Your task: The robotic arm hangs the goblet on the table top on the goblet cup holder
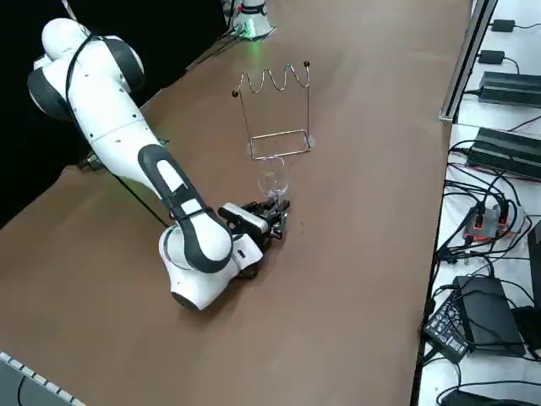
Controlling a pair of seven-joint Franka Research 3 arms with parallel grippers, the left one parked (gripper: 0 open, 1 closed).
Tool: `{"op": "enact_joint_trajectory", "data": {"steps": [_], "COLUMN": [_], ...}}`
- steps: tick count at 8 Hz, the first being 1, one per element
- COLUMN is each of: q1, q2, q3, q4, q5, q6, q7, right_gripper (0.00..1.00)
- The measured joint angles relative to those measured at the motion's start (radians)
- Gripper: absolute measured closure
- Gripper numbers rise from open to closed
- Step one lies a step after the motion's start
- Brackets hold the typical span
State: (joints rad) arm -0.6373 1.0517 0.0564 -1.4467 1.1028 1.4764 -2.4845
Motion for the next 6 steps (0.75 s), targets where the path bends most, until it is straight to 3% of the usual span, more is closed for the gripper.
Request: {"op": "enact_joint_trajectory", "data": {"steps": [1, 2, 6], "q1": [0.0, 0.0, 0.004], "q2": [0.0, 0.0, 0.0], "q3": [0.0, 0.0, 0.003], "q4": [0.0, 0.002, 0.008], "q5": [-0.001, 0.0, -0.001], "q6": [-0.001, -0.003, -0.005], "q7": [0.0, 0.0, 0.027], "right_gripper": [0.8, 0.9, 0.9]}}
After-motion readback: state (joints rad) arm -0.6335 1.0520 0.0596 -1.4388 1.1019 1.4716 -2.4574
